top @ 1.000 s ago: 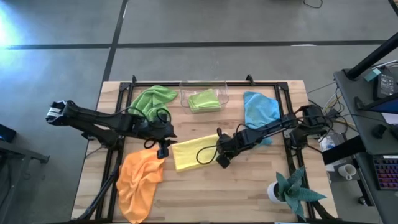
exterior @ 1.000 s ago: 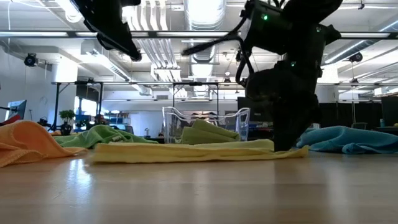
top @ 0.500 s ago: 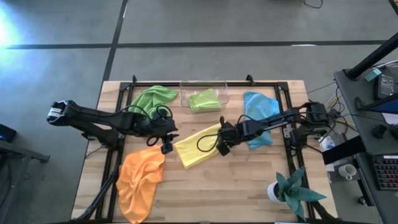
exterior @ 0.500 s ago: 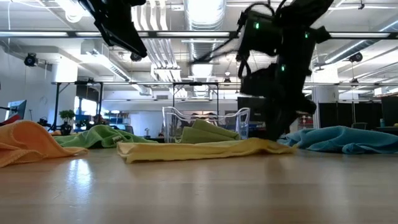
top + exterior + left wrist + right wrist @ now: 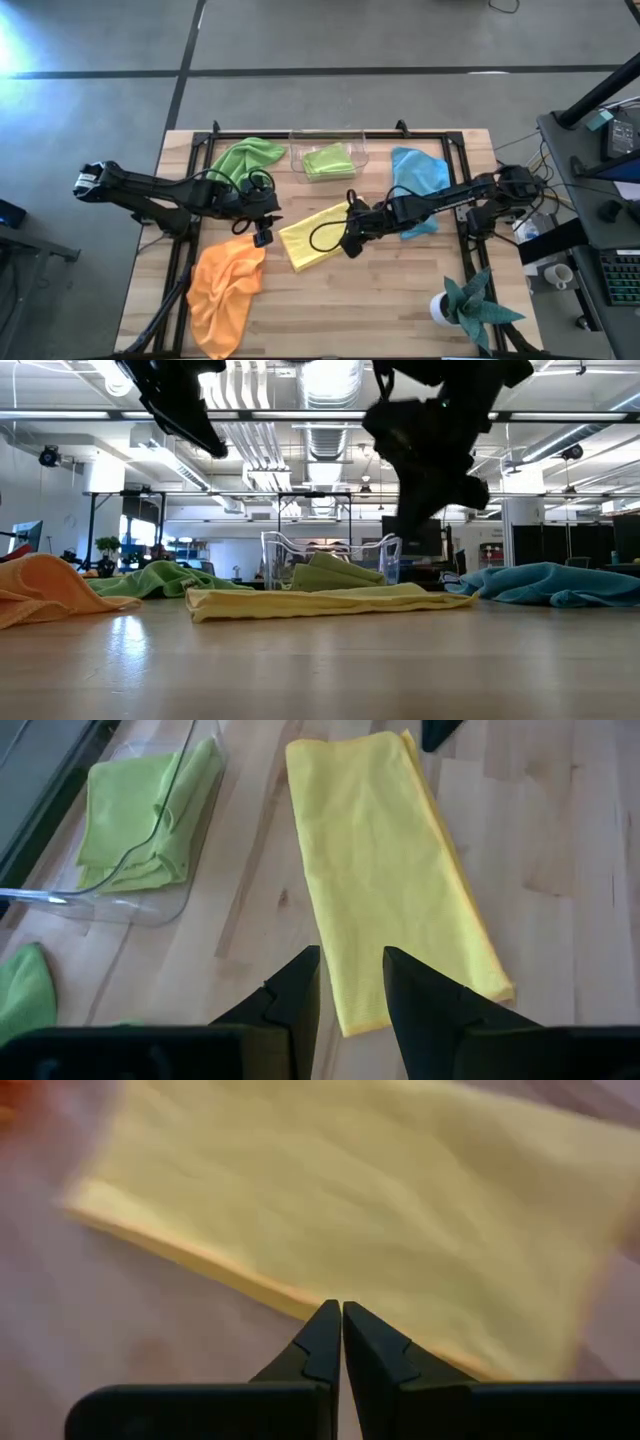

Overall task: Fold microfiber towels
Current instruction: Fold the yellow microfiber towel

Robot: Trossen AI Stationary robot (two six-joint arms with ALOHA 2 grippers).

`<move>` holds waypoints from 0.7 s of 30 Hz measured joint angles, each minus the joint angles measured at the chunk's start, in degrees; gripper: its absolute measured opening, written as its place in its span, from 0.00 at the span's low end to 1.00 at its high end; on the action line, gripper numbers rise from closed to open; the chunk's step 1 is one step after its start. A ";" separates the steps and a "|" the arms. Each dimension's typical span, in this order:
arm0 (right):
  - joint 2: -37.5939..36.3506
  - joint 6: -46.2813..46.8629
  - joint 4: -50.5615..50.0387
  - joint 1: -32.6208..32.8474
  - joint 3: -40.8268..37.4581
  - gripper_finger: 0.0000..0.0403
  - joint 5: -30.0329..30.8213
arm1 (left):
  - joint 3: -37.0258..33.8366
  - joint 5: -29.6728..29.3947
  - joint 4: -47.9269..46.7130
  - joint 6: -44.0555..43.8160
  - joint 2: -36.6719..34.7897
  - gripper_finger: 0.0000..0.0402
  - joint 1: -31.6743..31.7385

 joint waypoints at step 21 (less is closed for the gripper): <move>16.54 -2.82 18.76 2.84 14.99 0.03 -1.27 | -0.81 2.47 -2.00 -0.18 -2.40 0.24 -0.07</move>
